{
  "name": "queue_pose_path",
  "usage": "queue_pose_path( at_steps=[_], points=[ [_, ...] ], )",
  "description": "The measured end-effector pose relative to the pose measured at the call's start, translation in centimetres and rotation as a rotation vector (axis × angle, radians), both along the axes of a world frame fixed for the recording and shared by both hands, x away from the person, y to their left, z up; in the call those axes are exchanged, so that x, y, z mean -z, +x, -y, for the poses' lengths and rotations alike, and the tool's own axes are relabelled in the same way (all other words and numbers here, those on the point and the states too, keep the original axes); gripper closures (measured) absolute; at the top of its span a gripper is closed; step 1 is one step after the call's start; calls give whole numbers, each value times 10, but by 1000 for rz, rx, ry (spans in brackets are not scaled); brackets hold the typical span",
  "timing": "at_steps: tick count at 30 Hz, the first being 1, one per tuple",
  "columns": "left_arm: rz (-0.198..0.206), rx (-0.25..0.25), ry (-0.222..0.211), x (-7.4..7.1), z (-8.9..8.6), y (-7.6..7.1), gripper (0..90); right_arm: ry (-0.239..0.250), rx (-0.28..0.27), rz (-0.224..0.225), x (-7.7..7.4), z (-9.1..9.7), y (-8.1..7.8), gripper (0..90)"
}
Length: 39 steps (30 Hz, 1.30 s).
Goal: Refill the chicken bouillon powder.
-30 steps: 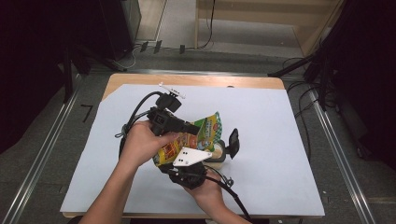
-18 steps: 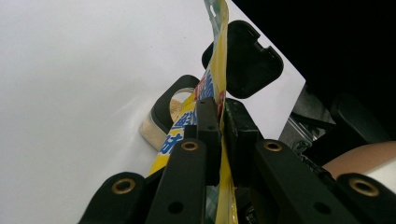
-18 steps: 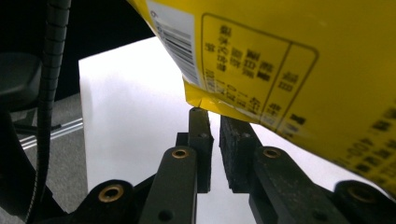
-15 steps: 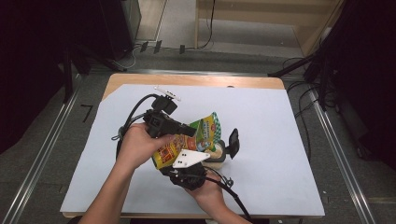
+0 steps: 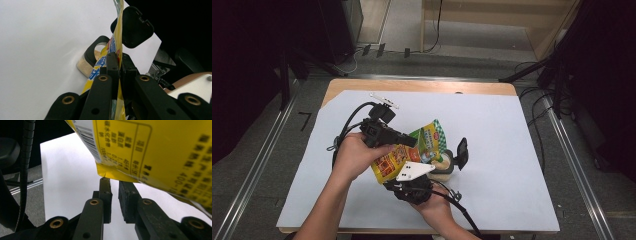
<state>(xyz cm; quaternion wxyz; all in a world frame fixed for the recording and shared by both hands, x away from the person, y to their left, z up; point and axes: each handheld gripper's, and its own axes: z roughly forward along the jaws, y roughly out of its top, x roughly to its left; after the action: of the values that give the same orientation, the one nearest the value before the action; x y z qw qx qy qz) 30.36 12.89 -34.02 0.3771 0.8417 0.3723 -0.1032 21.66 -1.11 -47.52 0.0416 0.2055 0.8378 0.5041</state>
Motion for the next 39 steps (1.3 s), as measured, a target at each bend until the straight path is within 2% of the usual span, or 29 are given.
queue_pose_path(
  at_steps=[6,18,21,26,30,36,39],
  points=[
    [-11,7,-4,1,-7,0,892,17,1,-5,0,4,1,792],
    [-46,20,-19,6,-18,3,900,-6,15,-23,5,5,4,785],
    [-56,12,-43,6,-25,5,900,-5,13,-24,6,6,4,782],
    [-50,15,-74,5,-33,6,900,0,22,-11,4,8,5,763],
    [-47,16,-82,4,-36,6,900,8,21,-26,3,9,7,729],
    [-14,3,-110,-1,-44,6,900,28,22,-21,-1,13,7,674],
    [-7,6,-108,-2,-46,6,900,37,20,-23,-5,17,6,662]
  ],
)
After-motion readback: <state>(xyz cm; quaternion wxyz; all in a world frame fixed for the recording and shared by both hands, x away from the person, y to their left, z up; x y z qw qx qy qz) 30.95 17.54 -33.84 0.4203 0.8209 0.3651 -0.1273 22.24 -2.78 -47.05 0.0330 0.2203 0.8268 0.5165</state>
